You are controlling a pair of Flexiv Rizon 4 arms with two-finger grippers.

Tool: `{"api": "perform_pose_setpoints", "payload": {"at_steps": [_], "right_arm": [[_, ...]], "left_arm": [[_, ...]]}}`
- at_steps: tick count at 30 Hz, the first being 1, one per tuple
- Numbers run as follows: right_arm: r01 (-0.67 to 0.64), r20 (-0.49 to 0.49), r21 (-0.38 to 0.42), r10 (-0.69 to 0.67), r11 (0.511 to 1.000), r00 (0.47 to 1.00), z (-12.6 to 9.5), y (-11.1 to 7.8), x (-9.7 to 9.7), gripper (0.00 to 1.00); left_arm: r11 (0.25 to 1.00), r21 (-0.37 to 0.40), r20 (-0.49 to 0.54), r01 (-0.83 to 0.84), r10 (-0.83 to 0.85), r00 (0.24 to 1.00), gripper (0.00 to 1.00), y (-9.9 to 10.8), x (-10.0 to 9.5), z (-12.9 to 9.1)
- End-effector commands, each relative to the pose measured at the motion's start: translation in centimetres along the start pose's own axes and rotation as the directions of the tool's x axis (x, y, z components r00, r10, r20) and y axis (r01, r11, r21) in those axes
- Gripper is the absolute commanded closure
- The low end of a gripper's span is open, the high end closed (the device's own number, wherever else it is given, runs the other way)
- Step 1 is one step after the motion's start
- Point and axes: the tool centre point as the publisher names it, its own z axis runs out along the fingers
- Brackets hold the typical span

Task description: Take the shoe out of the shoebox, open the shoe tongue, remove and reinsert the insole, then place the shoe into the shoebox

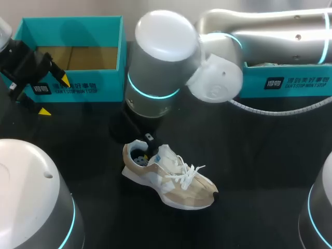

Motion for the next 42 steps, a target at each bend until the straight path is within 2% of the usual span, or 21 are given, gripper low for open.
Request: {"api": "perform_pose_setpoints", "payload": {"at_steps": [1, 9, 18, 29, 42], "right_arm": [[0.032, -0.03, 0.015, -0.032, 0.999, 0.999, 1.2, 1.4, -1.6, 0.0], [0.117, -0.054, 0.031, -0.116, 0.993, 0.992, 3.1, 1.7, -2.8, 0.0], [0.228, -0.1, 0.047, -0.223, 0.972, 0.97, 5.1, 0.8, -3.3, 0.0], [0.255, -0.113, 0.037, -0.25, 0.966, 0.962, 7.2, -1.1, -3.4, 0.0], [0.281, -0.133, 0.025, -0.276, 0.959, 0.952, 9.9, -0.8, -3.3, 0.0]], "left_arm": [[1.0, -0.004, -0.001, 0.0, 0.0, 1.0, 0.0, -0.1, 0.1, 0.0], [1.0, -0.004, -0.001, 0.0, 0.0, 1.0, 0.0, -0.1, 0.1, 0.0], [1.0, -0.004, -0.001, 0.0, 0.0, 1.0, 0.0, -0.1, 0.1, 0.0], [1.0, -0.004, -0.001, 0.0, 0.0, 1.0, 0.0, -0.1, 0.1, 0.0], [1.0, -0.004, -0.001, 0.0, 0.0, 1.0, 0.0, -0.1, 0.1, 0.0]]}}
